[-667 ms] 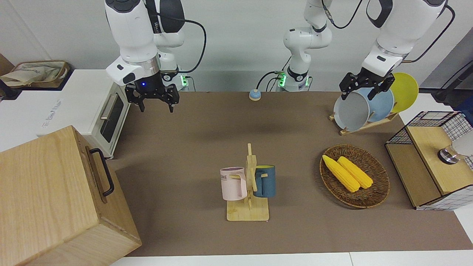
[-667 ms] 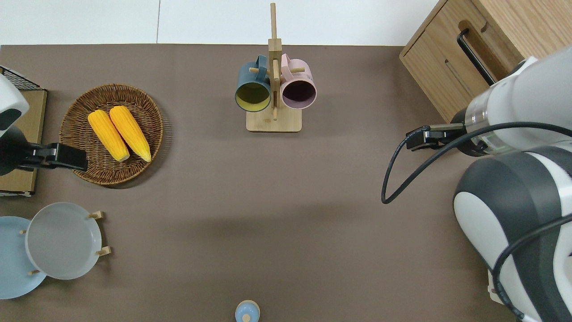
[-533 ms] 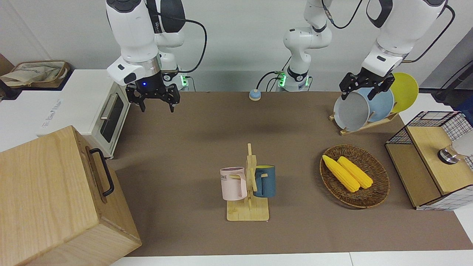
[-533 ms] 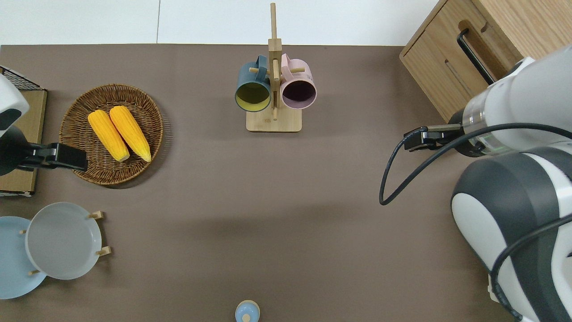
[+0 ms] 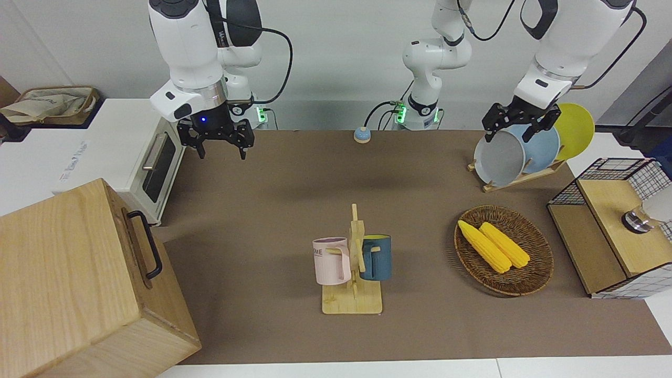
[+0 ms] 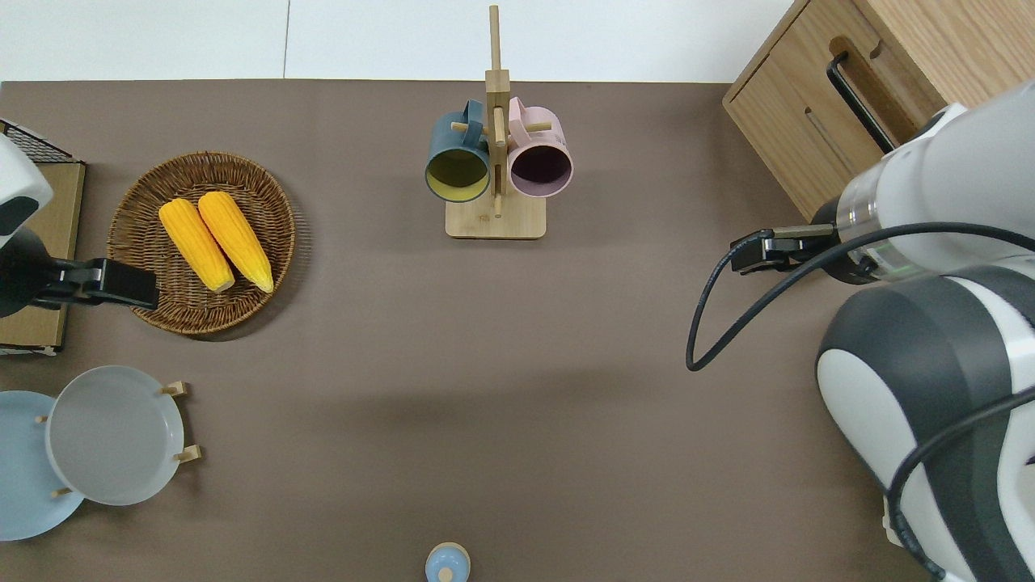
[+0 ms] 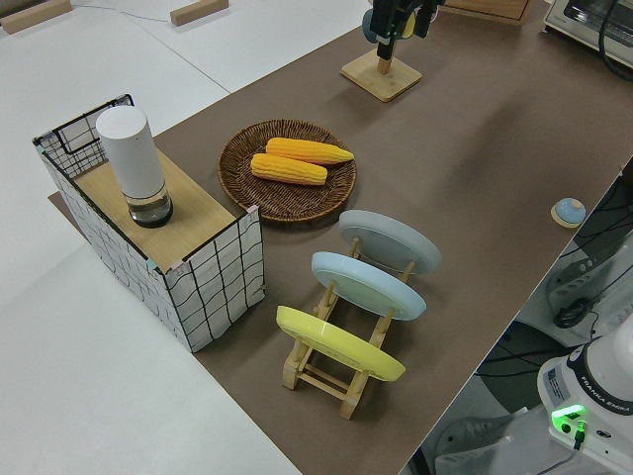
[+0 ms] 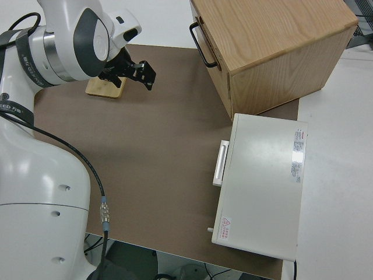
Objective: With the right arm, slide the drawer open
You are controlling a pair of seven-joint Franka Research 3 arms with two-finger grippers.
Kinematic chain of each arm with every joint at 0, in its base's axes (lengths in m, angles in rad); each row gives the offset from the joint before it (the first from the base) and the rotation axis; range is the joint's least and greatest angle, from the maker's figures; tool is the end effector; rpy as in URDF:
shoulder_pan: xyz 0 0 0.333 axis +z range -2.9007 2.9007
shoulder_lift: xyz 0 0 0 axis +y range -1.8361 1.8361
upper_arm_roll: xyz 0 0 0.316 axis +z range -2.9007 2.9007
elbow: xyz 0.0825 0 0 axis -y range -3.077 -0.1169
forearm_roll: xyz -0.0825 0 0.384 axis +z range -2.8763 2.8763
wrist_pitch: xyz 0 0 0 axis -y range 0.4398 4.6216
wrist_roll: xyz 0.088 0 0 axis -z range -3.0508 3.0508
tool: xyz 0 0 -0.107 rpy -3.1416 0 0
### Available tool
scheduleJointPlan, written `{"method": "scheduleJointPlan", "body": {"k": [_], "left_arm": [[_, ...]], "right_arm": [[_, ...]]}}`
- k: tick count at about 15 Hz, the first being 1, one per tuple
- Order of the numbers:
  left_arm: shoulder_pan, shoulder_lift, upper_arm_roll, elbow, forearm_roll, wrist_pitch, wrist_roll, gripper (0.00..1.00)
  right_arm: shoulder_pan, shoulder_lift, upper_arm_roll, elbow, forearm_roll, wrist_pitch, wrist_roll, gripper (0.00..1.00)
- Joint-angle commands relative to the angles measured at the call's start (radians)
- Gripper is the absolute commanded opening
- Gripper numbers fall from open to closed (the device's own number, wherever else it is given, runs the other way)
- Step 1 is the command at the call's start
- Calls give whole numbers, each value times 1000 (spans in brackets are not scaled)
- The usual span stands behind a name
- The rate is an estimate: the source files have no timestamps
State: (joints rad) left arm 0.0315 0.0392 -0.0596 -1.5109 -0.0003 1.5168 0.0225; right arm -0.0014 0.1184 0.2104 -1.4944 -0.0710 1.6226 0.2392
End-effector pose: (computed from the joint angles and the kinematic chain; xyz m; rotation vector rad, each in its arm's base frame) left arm 0.5612 -0.0151 0.6261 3.1376 -0.0794 -0.0522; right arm 0.5848 0.1090 0.5987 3.0987 -0.0442 0.0347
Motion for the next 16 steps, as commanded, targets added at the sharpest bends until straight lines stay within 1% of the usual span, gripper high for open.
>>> {"method": "scheduleJointPlan", "body": {"k": [1, 6, 8, 10, 12, 14, 16], "left_arm": [[4, 11, -6, 24, 17, -20, 10, 993], [4, 11, -6, 26, 17, -20, 10, 993], [4, 11, -6, 26, 17, -20, 10, 993], [4, 11, -6, 24, 17, -20, 10, 993], [4, 11, -6, 26, 17, -20, 10, 993], [4, 11, -6, 24, 17, -20, 10, 993], [4, 11, -6, 26, 17, -20, 10, 993]], "right_arm": [[-17, 6, 4, 17, 8, -27, -29, 990], [-14, 6, 0, 20, -18, -24, -28, 990], [-6, 7, 1, 23, -73, -23, -28, 990], [14, 7, 9, 20, -185, -20, -29, 990], [63, 10, 9, 19, -294, -18, -28, 990], [92, 32, 9, 19, -378, -13, -23, 990], [129, 41, 9, 13, -501, -16, -23, 990]]}}
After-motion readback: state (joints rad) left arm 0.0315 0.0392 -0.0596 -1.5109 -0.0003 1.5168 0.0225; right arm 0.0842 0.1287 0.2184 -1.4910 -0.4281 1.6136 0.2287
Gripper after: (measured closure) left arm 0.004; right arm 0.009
